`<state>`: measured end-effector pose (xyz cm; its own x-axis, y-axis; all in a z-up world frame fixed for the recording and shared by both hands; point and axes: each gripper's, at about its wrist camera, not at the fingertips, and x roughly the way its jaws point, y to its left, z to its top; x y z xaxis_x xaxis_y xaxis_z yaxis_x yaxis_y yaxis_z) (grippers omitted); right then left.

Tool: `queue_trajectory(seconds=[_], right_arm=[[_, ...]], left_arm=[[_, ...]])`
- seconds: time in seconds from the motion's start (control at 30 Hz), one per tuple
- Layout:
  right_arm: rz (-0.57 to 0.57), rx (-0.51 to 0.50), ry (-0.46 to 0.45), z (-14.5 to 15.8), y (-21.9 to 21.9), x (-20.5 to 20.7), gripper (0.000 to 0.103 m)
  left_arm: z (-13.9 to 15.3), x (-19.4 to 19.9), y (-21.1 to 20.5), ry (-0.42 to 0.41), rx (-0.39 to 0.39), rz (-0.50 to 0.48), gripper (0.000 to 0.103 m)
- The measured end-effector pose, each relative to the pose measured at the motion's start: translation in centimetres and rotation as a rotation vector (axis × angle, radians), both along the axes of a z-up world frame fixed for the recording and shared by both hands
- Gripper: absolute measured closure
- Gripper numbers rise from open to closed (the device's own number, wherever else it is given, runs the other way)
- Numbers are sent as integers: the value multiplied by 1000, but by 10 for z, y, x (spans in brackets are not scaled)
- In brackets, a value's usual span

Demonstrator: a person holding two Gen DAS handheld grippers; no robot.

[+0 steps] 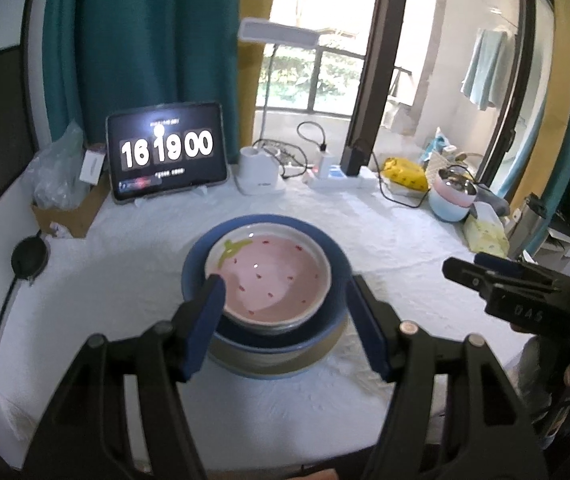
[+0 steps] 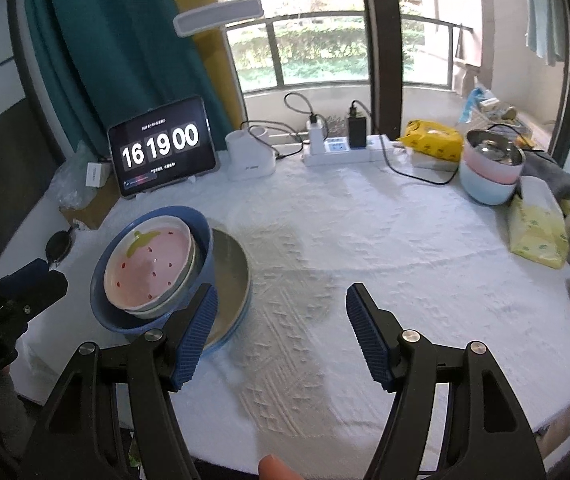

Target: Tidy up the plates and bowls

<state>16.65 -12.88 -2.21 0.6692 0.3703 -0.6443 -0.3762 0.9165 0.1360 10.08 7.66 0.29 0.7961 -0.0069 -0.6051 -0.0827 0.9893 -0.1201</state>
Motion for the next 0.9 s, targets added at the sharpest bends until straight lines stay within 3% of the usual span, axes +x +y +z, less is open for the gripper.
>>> queue_trajectory(seconds=[0.4, 0.63, 0.73, 0.8, 0.9], right_arm=[[-40, 21, -128, 34, -34, -42, 33], [-75, 33, -210, 54, -52, -63, 33], [-83, 32, -242, 62, -57, -71, 33], [-84, 29, -262, 68, -61, -76, 33], [-99, 30, -295, 76, -66, -83, 33]], left_arm=[[34, -31, -32, -124, 58, -36, 39], [58, -51, -44, -257, 103, -6, 38], [68, -59, -46, -302, 106, -5, 30], [72, -65, -48, -326, 107, -11, 19], [80, -71, -52, -372, 105, -23, 14]])
